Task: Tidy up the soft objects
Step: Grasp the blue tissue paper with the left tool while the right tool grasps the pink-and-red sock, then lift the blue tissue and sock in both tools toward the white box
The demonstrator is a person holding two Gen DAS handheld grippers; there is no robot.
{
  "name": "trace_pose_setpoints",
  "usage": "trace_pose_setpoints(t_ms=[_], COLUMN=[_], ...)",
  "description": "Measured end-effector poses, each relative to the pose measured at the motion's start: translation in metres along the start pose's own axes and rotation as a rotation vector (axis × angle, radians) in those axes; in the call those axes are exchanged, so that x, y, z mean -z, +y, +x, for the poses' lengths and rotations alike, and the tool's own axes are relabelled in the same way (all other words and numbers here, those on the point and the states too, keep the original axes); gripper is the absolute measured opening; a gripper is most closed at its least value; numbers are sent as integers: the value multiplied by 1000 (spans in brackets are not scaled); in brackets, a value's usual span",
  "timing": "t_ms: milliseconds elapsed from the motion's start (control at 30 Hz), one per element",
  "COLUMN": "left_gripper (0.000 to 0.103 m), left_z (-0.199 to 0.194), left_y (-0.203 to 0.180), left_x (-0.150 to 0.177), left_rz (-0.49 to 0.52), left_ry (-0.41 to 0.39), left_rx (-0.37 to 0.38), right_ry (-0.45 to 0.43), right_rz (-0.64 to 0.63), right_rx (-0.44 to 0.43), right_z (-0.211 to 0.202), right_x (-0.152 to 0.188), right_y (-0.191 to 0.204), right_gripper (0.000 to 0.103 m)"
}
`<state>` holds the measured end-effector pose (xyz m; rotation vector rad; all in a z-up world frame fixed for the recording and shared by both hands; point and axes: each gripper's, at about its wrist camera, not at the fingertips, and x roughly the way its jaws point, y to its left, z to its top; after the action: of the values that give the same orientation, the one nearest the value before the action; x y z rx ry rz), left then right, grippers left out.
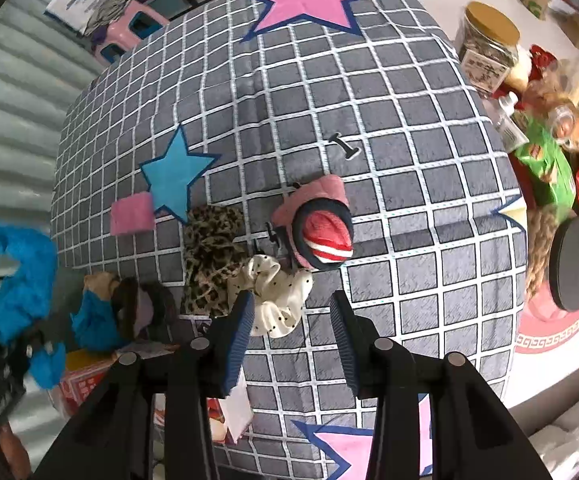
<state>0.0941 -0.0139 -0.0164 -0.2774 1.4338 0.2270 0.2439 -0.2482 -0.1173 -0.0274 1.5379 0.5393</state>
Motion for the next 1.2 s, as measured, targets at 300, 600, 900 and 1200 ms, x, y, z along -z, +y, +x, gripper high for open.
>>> trace_pose_setpoints(t_ms=[300, 600, 900, 1200], left_gripper=[23, 23, 23, 23], left_z=[-11, 4, -2, -22], left_y=[-10, -28, -35, -17], left_x=[19, 26, 37, 40], left_rz=[16, 27, 65, 31], left_ry=[7, 53, 47, 3], left_rx=[-2, 15, 24, 18], right_ry=[65, 88, 78, 31], right_rz=[54, -72, -31, -26], right_rx=[76, 79, 22, -13], right_z=[64, 95, 67, 24], right_x=[-36, -53, -41, -23], right_y=[-21, -3, -4, -10], right_gripper=[63, 37, 28, 28])
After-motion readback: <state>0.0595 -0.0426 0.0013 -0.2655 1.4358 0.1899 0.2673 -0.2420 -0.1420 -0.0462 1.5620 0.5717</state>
